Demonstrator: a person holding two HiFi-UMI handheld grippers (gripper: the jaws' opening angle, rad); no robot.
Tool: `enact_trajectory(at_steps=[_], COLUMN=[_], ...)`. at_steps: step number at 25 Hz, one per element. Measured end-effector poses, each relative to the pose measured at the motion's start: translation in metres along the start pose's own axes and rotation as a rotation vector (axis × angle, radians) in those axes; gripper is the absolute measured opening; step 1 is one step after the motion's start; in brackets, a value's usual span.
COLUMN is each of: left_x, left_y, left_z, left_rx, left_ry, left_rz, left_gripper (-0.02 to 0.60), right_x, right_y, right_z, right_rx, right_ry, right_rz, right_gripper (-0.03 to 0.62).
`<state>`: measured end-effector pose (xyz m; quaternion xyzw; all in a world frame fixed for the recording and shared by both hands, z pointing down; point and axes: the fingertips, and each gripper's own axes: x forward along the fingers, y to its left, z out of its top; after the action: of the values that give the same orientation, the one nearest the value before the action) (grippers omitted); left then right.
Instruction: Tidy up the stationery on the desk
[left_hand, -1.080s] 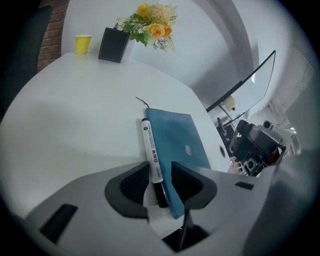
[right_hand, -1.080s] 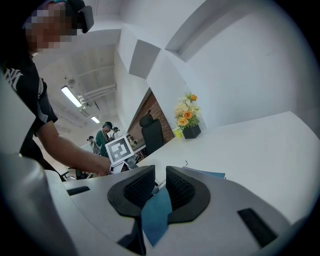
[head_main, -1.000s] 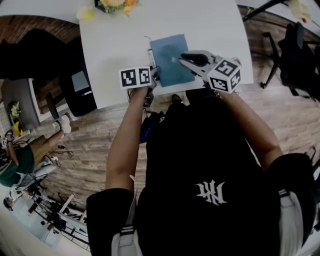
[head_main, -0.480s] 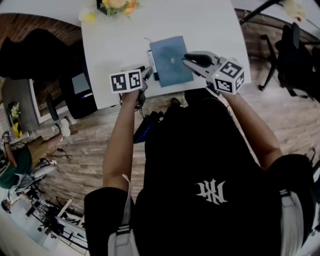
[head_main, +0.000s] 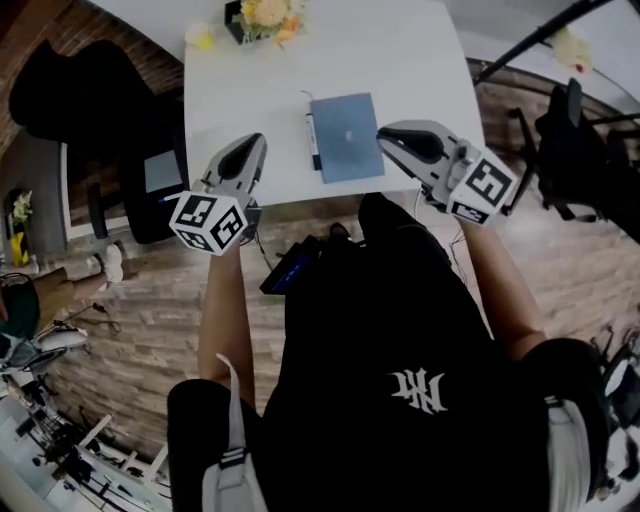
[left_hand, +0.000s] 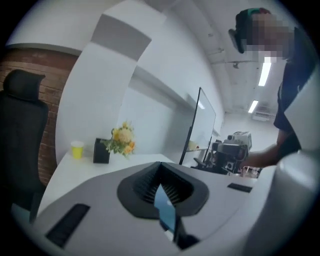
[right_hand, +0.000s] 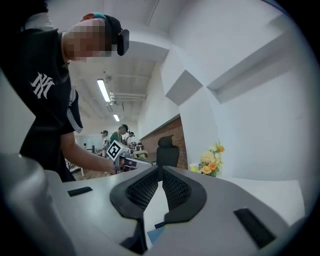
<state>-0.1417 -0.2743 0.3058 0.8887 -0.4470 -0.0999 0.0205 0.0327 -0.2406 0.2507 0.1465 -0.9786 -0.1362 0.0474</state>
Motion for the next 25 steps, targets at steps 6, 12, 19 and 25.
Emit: enact_trajectory(at_steps=[6,12,19,25], left_x=[-0.051,-0.091,-0.12,-0.126], left_y=[-0.05,-0.095,-0.145,-0.214], left_z=[0.042,0.045,0.039,0.011], left_rx=[0.06,0.054,0.088,0.054], left_ry=[-0.223,-0.263,-0.216,-0.162], left_rz=[-0.099,-0.143,-0.106,-0.099], left_gripper=[0.002,0.002,0.002,0.002], right_x=[-0.017,-0.04,-0.052,-0.105], right_y=[0.054,0.091,0.133,0.173], right_z=[0.025,0.042,0.04,0.028], right_rx=[-0.011,0.121,0.053,0.067], right_ry=[-0.006,-0.131,-0.108,-0.084], right_rz=[0.054,0.154,0.275,0.276], right_gripper=[0.049,0.051,0.049,0.049])
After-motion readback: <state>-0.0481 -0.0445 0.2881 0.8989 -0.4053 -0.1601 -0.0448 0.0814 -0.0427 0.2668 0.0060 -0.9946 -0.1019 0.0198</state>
